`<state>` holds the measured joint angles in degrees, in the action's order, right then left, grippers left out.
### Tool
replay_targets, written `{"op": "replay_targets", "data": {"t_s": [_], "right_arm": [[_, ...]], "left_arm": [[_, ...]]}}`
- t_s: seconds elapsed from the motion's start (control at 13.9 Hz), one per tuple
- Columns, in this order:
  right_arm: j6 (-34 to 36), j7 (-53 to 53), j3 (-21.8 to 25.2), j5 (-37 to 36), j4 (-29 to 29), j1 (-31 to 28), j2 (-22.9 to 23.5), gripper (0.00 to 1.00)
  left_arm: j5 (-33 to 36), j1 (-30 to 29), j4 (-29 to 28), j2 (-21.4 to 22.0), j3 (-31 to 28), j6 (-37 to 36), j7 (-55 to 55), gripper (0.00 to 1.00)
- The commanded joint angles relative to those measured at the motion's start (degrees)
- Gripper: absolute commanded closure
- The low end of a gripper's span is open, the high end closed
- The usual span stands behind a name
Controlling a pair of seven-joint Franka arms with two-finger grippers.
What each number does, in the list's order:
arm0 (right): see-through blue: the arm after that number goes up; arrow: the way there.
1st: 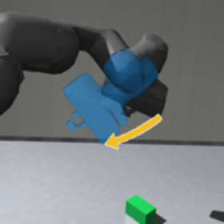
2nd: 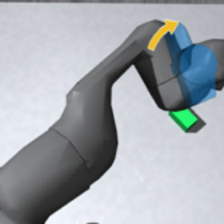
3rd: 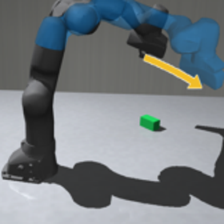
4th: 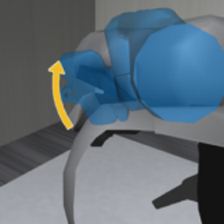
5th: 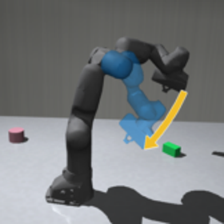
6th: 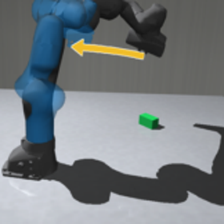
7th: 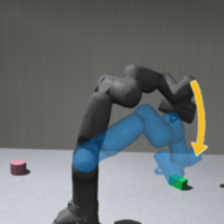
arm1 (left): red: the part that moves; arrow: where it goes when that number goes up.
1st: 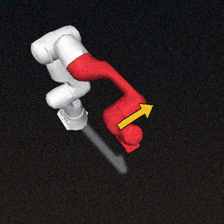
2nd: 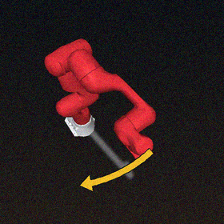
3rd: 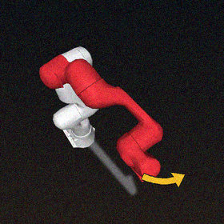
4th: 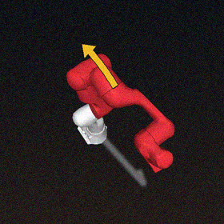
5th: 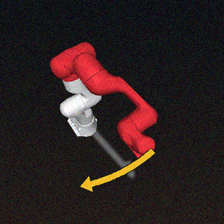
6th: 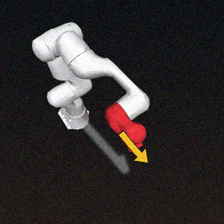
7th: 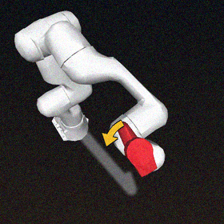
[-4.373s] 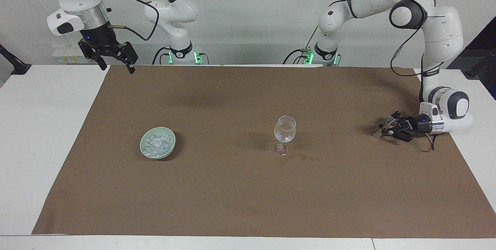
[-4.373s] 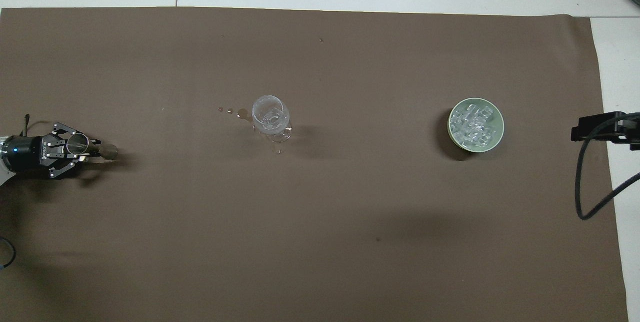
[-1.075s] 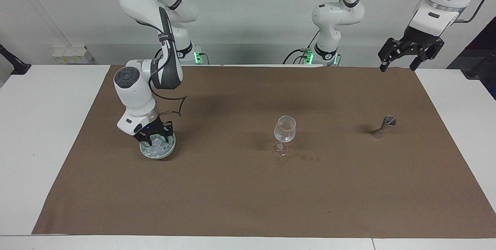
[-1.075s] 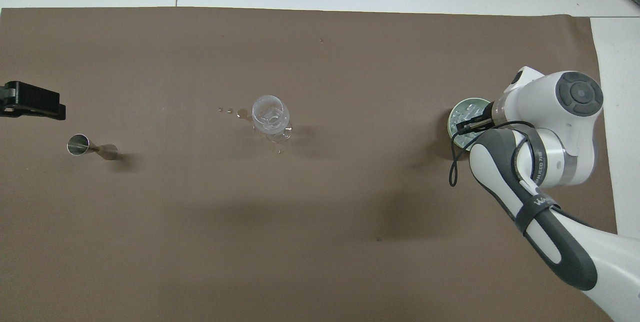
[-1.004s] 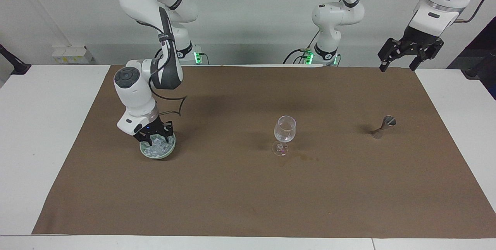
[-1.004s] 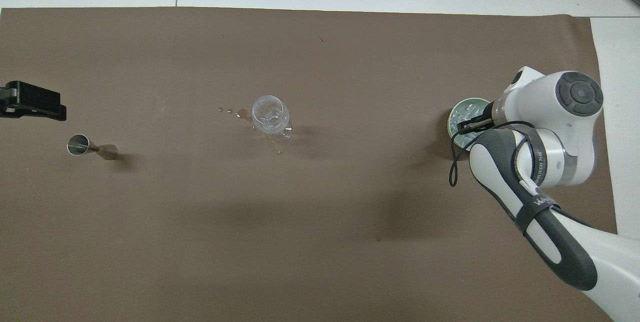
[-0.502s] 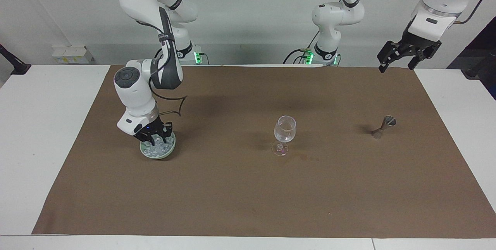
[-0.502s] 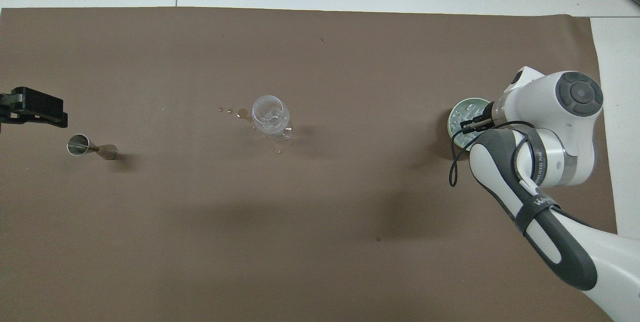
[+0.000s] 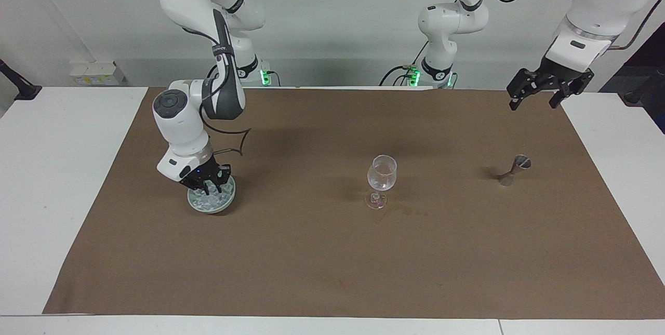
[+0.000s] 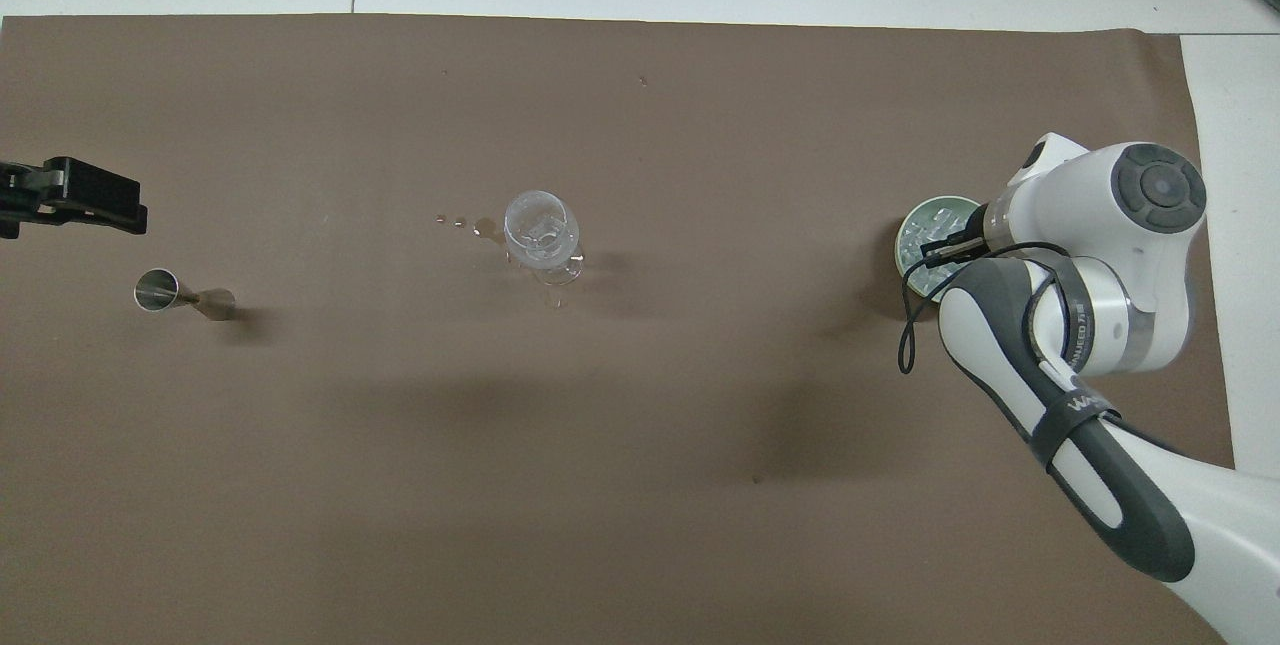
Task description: Pour wine and add ice with both arms
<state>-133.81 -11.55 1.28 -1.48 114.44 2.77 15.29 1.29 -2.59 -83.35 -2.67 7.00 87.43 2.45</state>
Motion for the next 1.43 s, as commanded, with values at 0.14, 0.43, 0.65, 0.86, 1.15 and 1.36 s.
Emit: {"op": "replay_targets", "data": {"t_s": [0.14, 0.43, 0.65, 0.86, 1.15, 1.36], "right_arm": [[4.3, 0.2, -0.1, -0.5, -3.1, -0.3, -1.4, 1.00], [10.4, 2.9, -0.1, 0.2, -6.8, -0.2, -3.5, 1.00], [16.5, 5.8, -0.8, 0.3, -10.5, -0.2, -5.1, 1.00], [20.2, 11.1, -3.6, 0.3, -13.1, -0.2, -6.2, 1.00], [23.9, 22.8, -10.0, 0.2, -17.8, -0.2, -5.7, 1.00], [23.5, 34.4, -17.3, -0.1, -18.3, -0.1, -5.2, 1.00]], "left_arm": [[1.3, 0.6, -0.6, 0.9, -0.2, 2.2, -3.3, 0.00], [1.1, 0.5, -0.4, 1.6, 0.0, 0.9, -3.4, 0.00], [0.6, 0.2, -0.4, 2.4, -0.2, -0.6, -3.3, 0.00], [1.1, 0.6, -0.3, 2.3, -0.1, 0.0, -3.2, 0.00], [0.9, -0.1, -0.3, 1.6, -0.4, 0.6, -3.2, 0.00], [1.0, 0.1, -0.3, 1.5, -0.4, 0.7, -3.2, 0.00]]}}
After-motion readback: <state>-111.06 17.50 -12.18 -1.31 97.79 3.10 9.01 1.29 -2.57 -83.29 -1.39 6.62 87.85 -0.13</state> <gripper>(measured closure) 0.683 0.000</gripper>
